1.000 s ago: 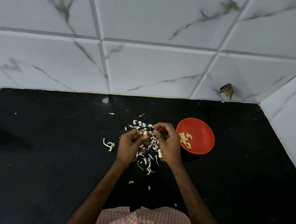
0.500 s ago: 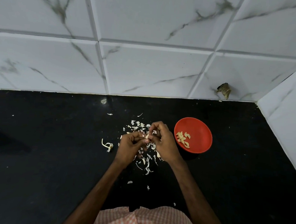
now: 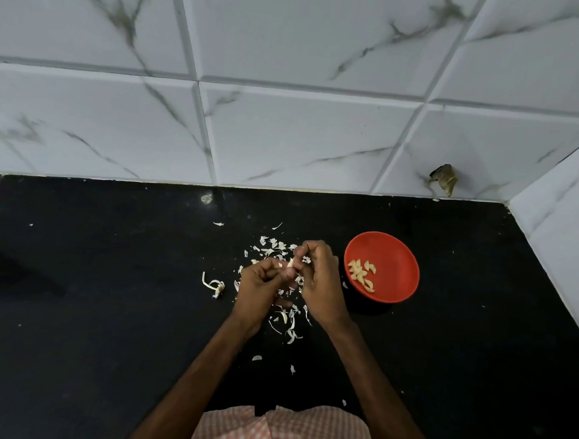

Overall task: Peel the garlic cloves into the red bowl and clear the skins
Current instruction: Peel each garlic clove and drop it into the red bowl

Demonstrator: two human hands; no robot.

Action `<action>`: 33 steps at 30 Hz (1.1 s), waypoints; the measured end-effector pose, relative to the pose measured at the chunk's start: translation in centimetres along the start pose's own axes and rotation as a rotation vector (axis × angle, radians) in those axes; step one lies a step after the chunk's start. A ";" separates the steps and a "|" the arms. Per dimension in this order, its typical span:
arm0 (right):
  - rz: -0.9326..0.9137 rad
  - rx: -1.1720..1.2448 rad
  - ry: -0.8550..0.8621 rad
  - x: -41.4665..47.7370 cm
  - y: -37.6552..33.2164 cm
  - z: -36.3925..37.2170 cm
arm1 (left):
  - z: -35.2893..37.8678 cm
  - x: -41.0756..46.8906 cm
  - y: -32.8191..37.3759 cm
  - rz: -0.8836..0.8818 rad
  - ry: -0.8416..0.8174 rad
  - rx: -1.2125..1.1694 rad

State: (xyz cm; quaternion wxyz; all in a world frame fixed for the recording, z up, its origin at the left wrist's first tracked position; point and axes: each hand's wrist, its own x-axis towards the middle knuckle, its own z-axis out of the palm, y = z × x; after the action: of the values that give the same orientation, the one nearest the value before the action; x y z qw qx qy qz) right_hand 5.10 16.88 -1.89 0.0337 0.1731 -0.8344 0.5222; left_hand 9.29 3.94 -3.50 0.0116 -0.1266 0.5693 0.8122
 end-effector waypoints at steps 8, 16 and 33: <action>-0.044 -0.095 0.130 -0.7 -0.3 0.8 | 1.2 -0.1 0.1 -0.102 0.006 -0.188; -0.044 -0.112 0.136 -1.7 -0.9 1.4 | 1.7 0.0 0.5 -0.195 -0.028 -0.376; -0.228 -0.156 0.176 -0.2 -0.7 0.0 | 1.2 0.1 0.8 -0.155 0.008 -0.298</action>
State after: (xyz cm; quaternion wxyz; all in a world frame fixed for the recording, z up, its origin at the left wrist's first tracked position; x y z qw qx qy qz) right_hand 5.46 16.65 -1.35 0.1790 0.2169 -0.8413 0.4617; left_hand 8.80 4.71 -2.38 0.0533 -0.1736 0.4309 0.8839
